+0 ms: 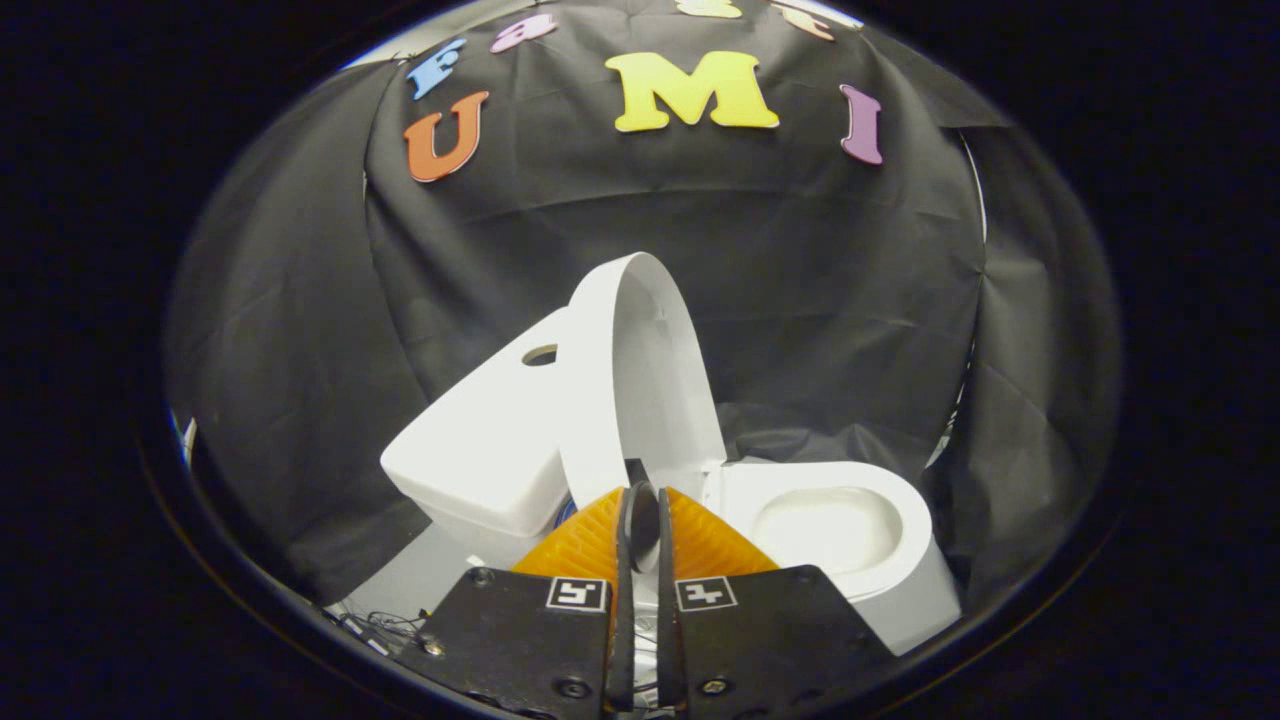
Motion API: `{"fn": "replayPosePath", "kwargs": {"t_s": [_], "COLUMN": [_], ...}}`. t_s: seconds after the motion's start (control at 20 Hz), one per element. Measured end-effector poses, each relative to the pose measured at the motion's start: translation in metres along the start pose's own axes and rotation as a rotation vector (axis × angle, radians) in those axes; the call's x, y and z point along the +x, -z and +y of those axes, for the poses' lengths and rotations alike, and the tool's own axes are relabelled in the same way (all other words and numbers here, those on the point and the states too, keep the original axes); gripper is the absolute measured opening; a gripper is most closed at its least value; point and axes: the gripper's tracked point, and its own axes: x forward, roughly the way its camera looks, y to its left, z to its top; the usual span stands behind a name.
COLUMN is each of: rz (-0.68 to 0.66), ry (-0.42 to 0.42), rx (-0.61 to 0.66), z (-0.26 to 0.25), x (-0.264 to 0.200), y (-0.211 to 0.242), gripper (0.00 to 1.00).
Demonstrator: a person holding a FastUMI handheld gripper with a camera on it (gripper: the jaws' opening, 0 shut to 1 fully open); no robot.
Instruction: Open the toilet lid.
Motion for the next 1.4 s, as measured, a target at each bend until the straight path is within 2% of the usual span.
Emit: {"fn": "replayPosePath", "kwargs": {"t_s": [0.55, 0.65, 0.7, 0.85, 1.0, 1.2, 1.4], "rz": [0.026, 0.025, 0.016, -0.028, -0.212, -0.352, -0.42], "ry": [0.111, 0.109, 0.083, 0.046, 0.051, 0.024, 0.008], "rx": [-0.186, -0.21, -0.205, -0.199, -0.226, -0.206, -0.142], "z": [0.004, 0.005, 0.008, 0.015, 0.018, 0.002, -0.039], "x": [0.001, 0.001, 0.001, -0.008, -0.046, -0.096, -0.146], "y": [0.0, 0.0, -0.002, -0.007, -0.044, -0.061, -0.058], "gripper": [0.14, 0.16, 0.16, 0.65, 0.65, 1.0, 1.0]}}
